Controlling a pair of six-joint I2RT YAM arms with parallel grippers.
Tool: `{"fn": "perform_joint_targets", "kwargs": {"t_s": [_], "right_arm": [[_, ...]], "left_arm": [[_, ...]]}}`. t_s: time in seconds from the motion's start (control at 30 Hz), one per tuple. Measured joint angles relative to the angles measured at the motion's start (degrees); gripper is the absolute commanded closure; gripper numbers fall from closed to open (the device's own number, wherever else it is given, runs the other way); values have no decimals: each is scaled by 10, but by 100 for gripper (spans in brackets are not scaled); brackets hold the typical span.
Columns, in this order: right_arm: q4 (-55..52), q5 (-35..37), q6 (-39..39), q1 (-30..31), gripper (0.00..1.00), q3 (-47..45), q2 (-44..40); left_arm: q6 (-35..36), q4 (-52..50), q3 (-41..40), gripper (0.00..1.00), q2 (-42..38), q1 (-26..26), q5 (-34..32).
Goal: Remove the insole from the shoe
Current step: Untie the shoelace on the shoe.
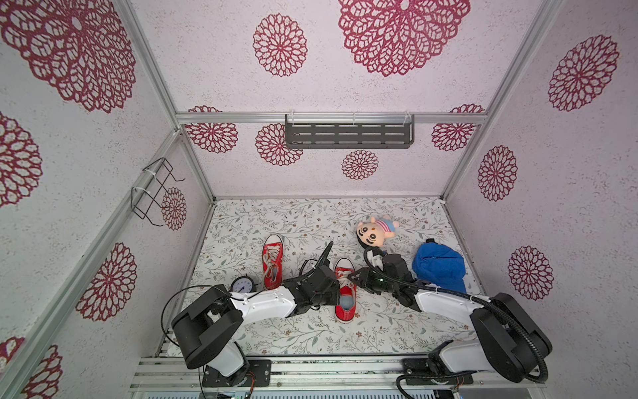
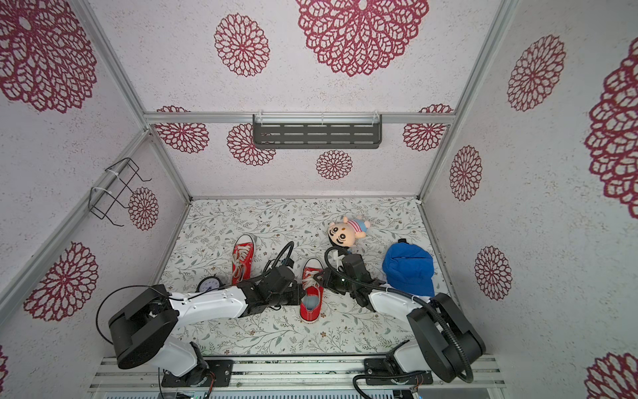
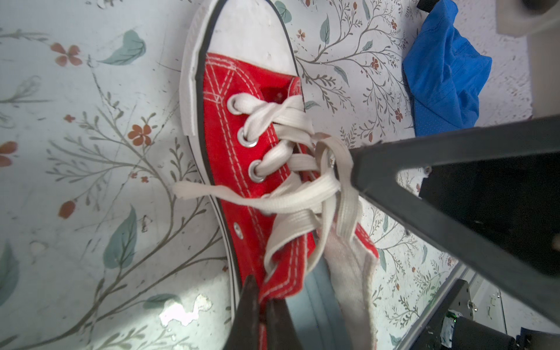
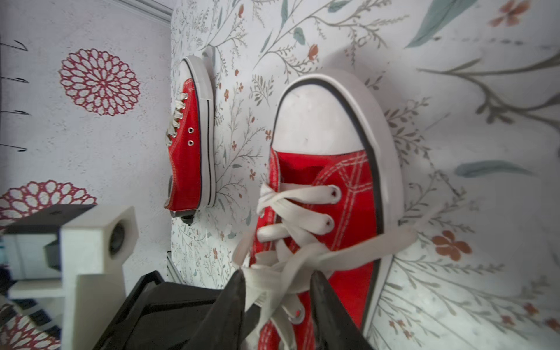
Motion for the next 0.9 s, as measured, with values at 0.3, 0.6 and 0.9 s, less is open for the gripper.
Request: {"fn": "perform_joint_targets", "kwargs": {"t_s": [0.3, 0.6, 0.9], "right_arm": [[27, -1, 11, 7, 60, 0, 22], [131, 0, 47, 7, 60, -13, 47], [271, -10, 109, 14, 61, -18, 130]], "left_arm": [[0, 0, 0, 100, 0, 0, 0], [2, 4, 0, 100, 0, 0, 5], [2, 6, 0, 100, 0, 0, 6]]}}
